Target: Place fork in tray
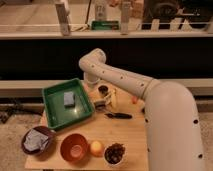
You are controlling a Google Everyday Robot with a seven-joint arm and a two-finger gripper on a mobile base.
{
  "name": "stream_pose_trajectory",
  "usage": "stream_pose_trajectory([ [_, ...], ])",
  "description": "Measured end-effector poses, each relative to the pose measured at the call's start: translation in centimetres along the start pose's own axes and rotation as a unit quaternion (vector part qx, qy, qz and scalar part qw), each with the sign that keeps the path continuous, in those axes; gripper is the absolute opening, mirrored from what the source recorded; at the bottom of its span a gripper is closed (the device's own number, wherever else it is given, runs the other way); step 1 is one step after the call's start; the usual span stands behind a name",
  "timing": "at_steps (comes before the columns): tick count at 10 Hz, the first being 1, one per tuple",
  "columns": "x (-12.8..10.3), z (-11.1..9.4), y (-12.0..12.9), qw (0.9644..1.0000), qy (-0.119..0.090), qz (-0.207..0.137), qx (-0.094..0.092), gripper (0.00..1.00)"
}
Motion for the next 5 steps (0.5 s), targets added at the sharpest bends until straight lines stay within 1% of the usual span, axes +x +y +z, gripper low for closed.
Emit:
stream_pose_trajectory([
  [3, 1.3, 0.0, -0.2, 0.9999, 0.006, 0.016, -0.001, 0.80],
  [5, 2.9, -0.2, 0.2, 0.9991, 0.018, 0.036, -0.011, 0.80],
])
